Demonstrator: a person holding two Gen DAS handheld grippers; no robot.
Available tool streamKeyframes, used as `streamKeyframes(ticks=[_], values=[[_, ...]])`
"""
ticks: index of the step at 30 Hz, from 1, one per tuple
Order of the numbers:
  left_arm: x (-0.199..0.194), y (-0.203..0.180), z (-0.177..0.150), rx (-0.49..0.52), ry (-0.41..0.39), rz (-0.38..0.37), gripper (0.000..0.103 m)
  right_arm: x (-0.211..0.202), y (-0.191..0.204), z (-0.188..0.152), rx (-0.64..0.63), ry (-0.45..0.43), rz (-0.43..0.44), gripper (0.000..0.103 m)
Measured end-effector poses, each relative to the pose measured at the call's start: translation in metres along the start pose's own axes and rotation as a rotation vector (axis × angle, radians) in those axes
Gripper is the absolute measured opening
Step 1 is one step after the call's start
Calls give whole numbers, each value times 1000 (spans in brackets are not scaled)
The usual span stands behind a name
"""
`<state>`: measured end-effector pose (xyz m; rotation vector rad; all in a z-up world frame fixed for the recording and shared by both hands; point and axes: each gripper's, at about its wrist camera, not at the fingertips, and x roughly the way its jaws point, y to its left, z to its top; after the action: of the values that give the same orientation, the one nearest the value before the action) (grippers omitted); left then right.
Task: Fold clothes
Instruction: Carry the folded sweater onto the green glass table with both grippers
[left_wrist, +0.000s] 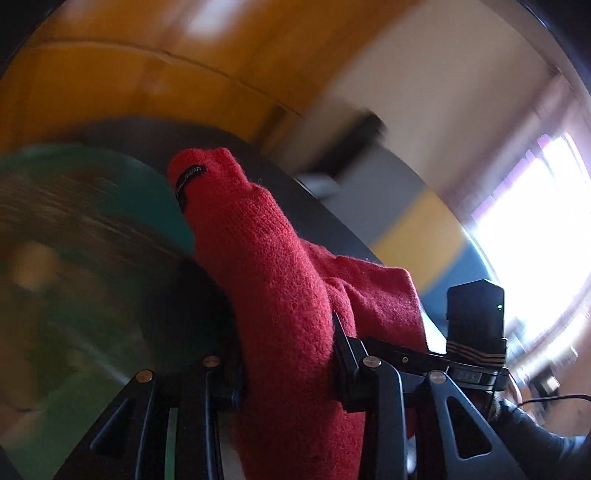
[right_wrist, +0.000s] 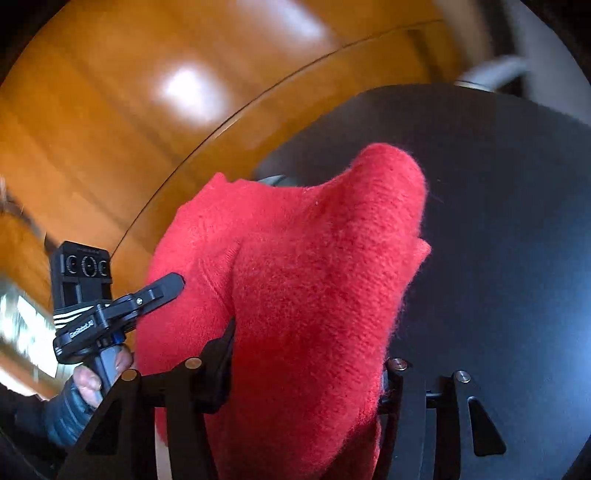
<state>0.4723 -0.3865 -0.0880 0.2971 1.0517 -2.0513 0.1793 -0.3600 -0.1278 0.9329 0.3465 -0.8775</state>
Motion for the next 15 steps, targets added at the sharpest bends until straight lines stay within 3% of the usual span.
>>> streamKeyframes(ticks=[6,11,13,15], values=[[-28,83,30,-113,-100,180,36,112,57,72,-130,120,45,54],[-17,127,29,-187,-89,300,36,176,76,86,-192,225,0,55],[-9,138,24,-216,-70,318,38,187,73,87,-184,233,-24,71],[-4,139,16,-236,-61,316,41,189,67,87,-171,223,-41,78]])
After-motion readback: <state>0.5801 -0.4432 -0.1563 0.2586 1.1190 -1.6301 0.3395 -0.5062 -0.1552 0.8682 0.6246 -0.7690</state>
